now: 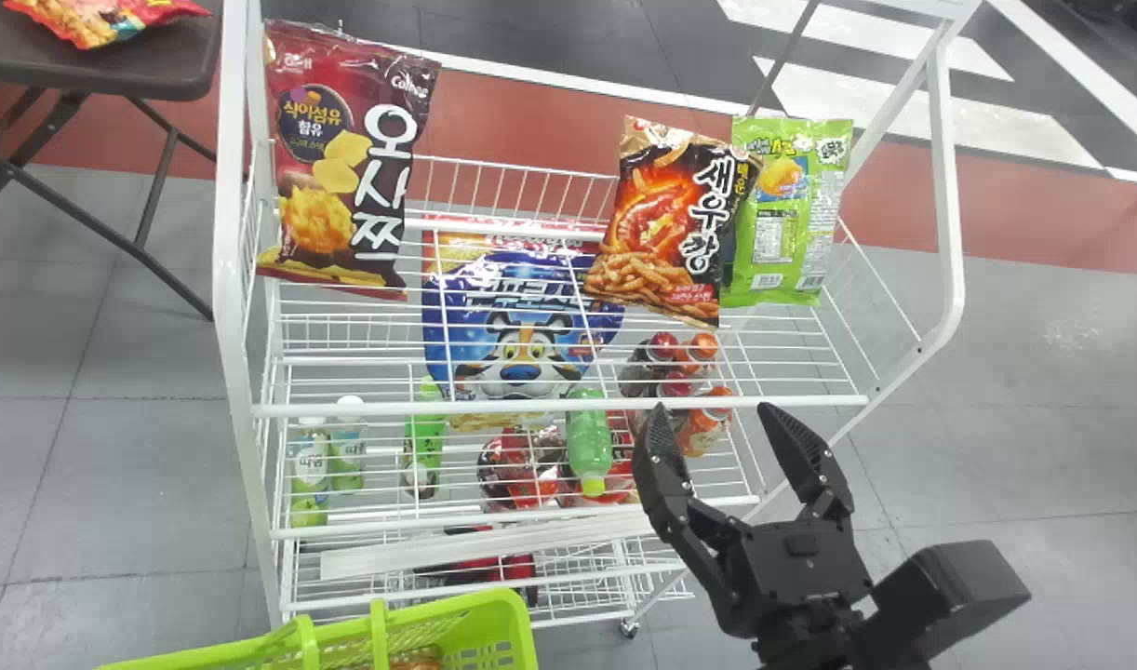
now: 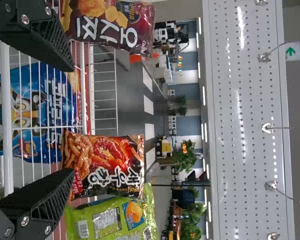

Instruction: Hold basket handle with left hand then pick Saewookkang with right hand and place into basket

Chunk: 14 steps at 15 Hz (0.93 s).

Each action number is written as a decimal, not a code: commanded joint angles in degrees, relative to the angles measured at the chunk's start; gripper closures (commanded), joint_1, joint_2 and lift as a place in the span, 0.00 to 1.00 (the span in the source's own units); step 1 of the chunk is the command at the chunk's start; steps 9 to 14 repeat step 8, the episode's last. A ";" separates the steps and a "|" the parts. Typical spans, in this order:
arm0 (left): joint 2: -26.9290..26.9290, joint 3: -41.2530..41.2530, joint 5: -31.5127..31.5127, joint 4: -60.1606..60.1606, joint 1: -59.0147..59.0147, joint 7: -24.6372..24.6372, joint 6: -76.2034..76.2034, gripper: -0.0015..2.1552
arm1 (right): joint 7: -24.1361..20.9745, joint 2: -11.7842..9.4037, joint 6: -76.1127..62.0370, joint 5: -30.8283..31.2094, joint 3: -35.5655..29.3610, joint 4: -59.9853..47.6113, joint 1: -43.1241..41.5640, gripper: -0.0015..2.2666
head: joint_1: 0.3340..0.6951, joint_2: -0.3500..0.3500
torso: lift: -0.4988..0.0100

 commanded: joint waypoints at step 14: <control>0.09 0.35 0.53 -0.09 0.35 -0.21 -0.29 0.82 | 0.00 0.01 2.64 0.09 -0.35 -1.50 0.69 0.05 | 1.00 0.00 | 0.94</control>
